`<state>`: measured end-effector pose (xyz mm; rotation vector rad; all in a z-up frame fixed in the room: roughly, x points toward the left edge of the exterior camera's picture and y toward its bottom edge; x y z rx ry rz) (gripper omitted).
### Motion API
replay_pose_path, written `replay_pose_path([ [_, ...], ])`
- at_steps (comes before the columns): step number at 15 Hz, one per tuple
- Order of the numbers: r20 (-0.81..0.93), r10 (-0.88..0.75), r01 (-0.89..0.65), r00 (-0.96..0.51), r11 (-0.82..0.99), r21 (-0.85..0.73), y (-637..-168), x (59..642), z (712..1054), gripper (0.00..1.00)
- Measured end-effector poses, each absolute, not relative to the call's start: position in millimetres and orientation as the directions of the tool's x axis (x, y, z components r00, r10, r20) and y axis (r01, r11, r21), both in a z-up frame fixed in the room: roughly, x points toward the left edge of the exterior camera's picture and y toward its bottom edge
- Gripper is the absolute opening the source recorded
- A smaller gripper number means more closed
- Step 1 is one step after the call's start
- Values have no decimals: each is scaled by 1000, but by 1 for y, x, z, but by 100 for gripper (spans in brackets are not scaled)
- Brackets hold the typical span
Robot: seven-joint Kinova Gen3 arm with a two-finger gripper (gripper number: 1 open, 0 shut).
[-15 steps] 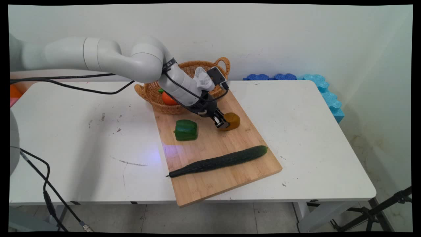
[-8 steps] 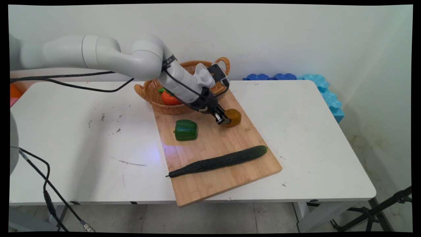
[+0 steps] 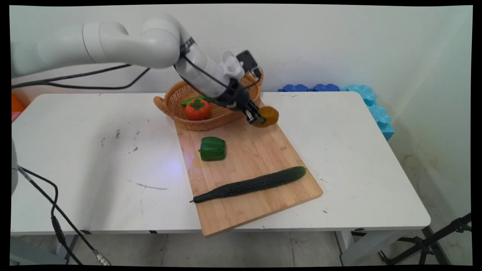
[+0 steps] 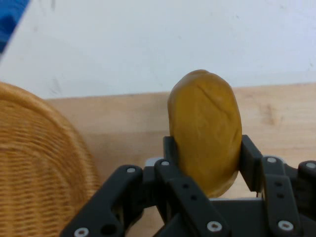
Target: Place the picked object in the vegetable basket
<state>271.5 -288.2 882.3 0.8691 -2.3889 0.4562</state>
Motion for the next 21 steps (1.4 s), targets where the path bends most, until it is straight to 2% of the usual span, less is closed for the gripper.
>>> replay_pose_path([
  [6,602,-445,-656,-663,732,-181,-305,304,921,0],
  [10,586,-443,-659,-678,721,-217,-315,330,932,0],
  [15,558,-461,-670,-690,699,-251,-334,360,932,0],
  [21,526,-502,-690,-687,677,-256,-357,384,911,0],
])
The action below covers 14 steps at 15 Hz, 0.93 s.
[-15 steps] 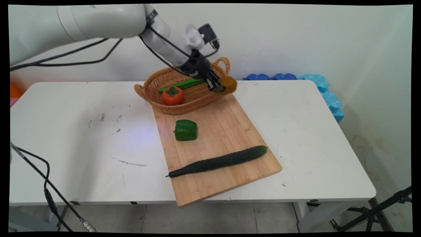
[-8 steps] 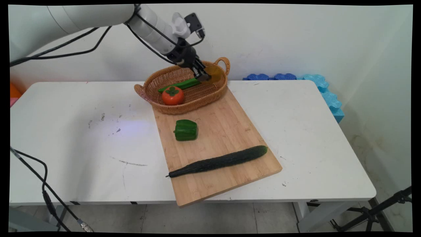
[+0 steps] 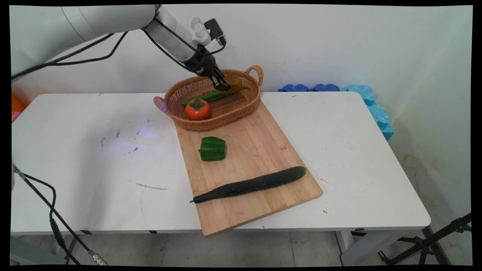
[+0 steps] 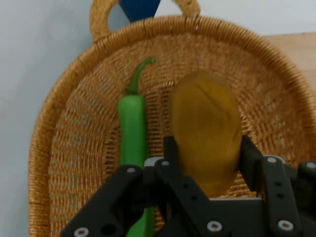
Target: Place the picked object in the vegetable basket
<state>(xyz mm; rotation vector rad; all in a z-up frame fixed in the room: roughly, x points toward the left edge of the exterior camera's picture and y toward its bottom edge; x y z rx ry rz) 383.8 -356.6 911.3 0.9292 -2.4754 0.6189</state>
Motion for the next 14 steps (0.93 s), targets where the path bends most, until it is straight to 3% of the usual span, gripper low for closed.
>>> replay_pose_path([
  [12,545,-592,-765,-593,626,-151,-385,384,863,0],
  [13,547,-601,-773,-583,619,-143,-386,386,861,100],
  [14,549,-609,-780,-572,612,-134,-387,386,858,100],
])
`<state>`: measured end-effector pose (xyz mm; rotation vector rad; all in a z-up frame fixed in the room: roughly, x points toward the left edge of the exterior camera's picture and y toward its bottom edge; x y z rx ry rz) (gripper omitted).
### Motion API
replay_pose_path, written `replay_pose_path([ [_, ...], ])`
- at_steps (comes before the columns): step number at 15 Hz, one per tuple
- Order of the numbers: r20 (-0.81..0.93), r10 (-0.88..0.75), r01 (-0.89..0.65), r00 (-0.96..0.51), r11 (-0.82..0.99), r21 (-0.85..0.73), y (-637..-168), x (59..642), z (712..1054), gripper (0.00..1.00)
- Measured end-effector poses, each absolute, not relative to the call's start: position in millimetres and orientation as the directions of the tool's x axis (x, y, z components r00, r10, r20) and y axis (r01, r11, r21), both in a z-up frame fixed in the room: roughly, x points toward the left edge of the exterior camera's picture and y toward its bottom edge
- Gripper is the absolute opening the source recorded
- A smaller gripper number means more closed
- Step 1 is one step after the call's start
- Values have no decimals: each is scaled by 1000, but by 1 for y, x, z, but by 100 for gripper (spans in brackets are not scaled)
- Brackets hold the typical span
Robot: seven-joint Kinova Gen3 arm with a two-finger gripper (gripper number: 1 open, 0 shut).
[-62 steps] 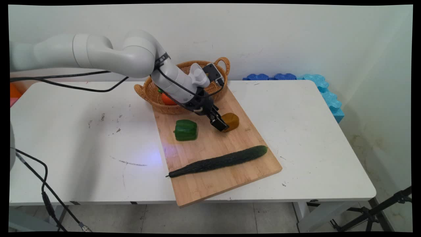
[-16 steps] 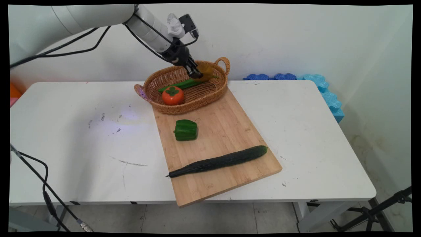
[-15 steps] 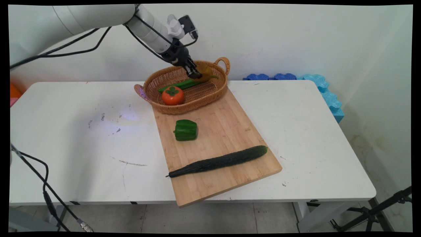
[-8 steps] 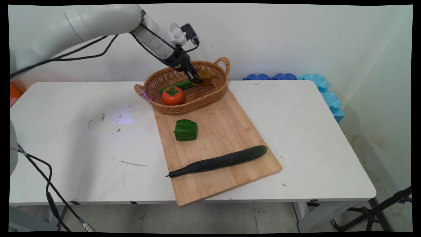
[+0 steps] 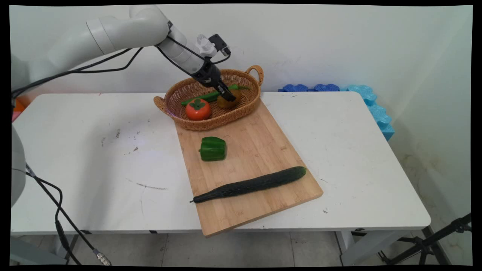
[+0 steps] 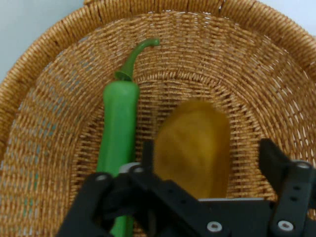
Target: Place the picked object in the vegetable basket
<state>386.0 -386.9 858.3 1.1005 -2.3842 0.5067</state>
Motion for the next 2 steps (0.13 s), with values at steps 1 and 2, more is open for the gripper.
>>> replay_pose_path([
  [1,550,-613,-783,-567,608,-129,-388,384,857,100],
  [2,551,-616,-786,-562,605,-125,-389,382,856,100],
])
